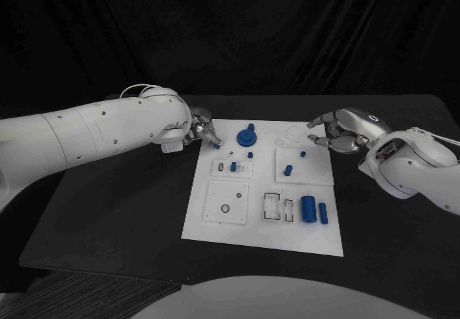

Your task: Assemble the parts on the task board

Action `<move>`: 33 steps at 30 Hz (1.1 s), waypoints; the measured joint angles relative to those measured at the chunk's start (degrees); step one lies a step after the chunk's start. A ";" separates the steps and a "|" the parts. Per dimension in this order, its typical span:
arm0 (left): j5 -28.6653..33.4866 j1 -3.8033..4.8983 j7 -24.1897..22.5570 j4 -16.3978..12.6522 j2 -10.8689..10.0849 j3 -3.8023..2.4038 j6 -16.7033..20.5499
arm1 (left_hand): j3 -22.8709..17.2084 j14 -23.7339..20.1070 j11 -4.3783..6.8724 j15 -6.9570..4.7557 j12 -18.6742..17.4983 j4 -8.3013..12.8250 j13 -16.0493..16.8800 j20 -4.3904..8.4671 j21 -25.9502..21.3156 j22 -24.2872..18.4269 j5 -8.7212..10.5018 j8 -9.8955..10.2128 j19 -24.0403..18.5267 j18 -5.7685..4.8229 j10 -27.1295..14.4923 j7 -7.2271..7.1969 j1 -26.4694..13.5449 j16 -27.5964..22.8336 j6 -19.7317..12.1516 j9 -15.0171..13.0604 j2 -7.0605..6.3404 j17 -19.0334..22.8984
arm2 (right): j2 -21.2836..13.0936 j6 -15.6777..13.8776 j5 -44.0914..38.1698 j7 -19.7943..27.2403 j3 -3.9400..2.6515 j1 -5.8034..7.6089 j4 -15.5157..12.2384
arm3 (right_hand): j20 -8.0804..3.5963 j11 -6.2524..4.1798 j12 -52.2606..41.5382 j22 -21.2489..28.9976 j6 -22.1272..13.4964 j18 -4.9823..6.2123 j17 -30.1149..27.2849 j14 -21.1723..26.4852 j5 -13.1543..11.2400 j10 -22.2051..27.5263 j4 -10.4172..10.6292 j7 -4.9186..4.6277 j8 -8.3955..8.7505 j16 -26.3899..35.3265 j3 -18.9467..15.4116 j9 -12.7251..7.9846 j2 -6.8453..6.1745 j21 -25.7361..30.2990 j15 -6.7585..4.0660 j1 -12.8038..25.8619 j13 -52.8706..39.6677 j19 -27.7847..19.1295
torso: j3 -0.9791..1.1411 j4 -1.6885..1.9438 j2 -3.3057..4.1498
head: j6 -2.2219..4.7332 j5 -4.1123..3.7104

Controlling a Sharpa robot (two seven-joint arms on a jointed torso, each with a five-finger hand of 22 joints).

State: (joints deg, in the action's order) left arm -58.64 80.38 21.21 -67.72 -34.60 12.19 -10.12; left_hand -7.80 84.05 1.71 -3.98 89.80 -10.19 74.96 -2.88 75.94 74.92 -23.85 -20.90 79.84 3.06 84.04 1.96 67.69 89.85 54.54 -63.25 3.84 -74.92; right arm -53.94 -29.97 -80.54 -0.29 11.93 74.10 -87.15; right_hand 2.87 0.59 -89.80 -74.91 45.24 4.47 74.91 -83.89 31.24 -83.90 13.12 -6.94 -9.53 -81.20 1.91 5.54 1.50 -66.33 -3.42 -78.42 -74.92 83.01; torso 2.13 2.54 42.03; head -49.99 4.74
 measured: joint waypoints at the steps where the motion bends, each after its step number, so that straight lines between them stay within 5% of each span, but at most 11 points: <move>1: 0.00 0.00 -0.12 0.00 -0.01 0.00 0.01 | -0.77 0.00 0.00 0.00 0.00 0.14 0.00 0.02 0.00 0.00 -0.66 0.03 -0.02 0.00 0.00 0.09 0.24 0.00 -0.09 0.01 -0.23 0.00 | 0.00 0.00 0.00 0.00 0.00 0.00 0.00 | 0.00 0.00 0.00 0.00 0.00 0.00 0.00 0.00 0.00 0.00 0.00 0.00 0.00 0.00 0.00 0.00 0.00 0.00 0.00 0.00 0.00 0.00 | 0.00 0.00 0.00 | 0.00 0.01; 6: -0.01 -0.01 -0.76 0.00 -0.10 0.00 0.15 | -8.78 0.00 0.00 0.00 0.00 0.86 0.00 0.20 -0.39 0.00 -3.39 0.05 -0.20 -0.01 0.00 0.61 0.35 0.00 -0.20 -0.52 -2.61 0.00 | 0.01 0.01 0.00 0.00 0.01 0.00 0.01 | 0.00 0.00 0.00 0.00 0.00 0.00 0.00 0.00 0.18 0.00 -0.02 0.00 0.00 0.00 0.02 0.00 0.00 0.00 0.00 0.00 0.00 0.00 | 0.00 0.00 0.00 | 0.00 0.01; 15: -0.02 -0.01 -1.52 -0.63 -1.10 0.00 0.79 | -18.65 0.00 0.00 0.00 0.00 0.15 0.00 0.20 -0.38 0.00 -4.17 -0.23 -0.20 -0.01 0.00 0.27 -1.78 0.00 0.12 -1.99 -7.27 0.01 | -0.12 0.07 0.00 -0.03 0.01 0.00 0.01 | 0.00 0.00 0.00 0.01 0.00 0.00 0.00 0.00 0.25 0.00 -0.17 0.00 0.00 0.00 0.16 -0.04 0.00 0.00 0.00 0.00 0.00 0.00 | 0.00 0.00 0.00 | 0.00 0.13; 24: 1.06 -0.01 -1.38 -3.92 -3.66 -0.02 1.88 | -21.25 0.00 0.00 0.00 0.00 0.88 0.00 0.20 -0.39 -0.01 -3.75 -0.73 -0.20 0.00 0.00 0.21 -3.39 0.00 0.67 -2.65 -8.87 0.01 | -0.29 0.12 0.00 -0.08 0.00 -0.01 -0.06 | 0.00 0.00 0.00 -0.04 0.00 0.00 0.00 0.00 0.48 0.00 -0.41 0.00 0.00 0.00 0.40 -0.04 0.10 0.29 0.00 -0.10 0.00 0.00 | 0.00 0.02 -0.01 | 0.00 0.22; 33: 4.72 0.40 0.96 -11.54 -7.86 -0.02 3.21 | -21.96 0.00 0.00 0.00 0.00 1.28 0.00 0.41 -0.38 -0.01 -3.27 -0.73 0.02 -0.01 0.00 0.31 -3.72 0.00 0.76 -2.76 -9.20 0.01 | -0.59 0.15 0.00 -0.20 0.02 -0.01 -0.36 | 0.00 0.00 0.00 -0.03 0.00 0.00 0.00 0.00 0.48 0.00 -0.24 0.00 0.00 0.00 0.57 -0.04 0.01 0.29 0.00 -0.46 0.00 0.00 | 0.01 0.07 -0.02 | 0.00 0.23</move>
State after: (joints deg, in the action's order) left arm -53.92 80.78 22.17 -79.26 -42.46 12.18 -6.91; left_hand -29.76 84.05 1.71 -3.99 89.80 -8.91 74.96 -2.47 75.55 74.91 -27.12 -21.63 79.86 3.06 84.03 2.27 63.97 89.85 55.30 -66.01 -5.36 -74.91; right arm -54.54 -29.82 -80.53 -0.49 11.94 74.09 -87.51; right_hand 2.87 0.59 -89.80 -74.94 45.24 4.47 74.90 -83.89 31.72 -83.90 12.87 -6.94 -9.53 -81.20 2.48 5.50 1.52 -66.04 -3.42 -78.88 -74.92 83.01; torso 2.14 2.61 42.02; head -49.99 4.97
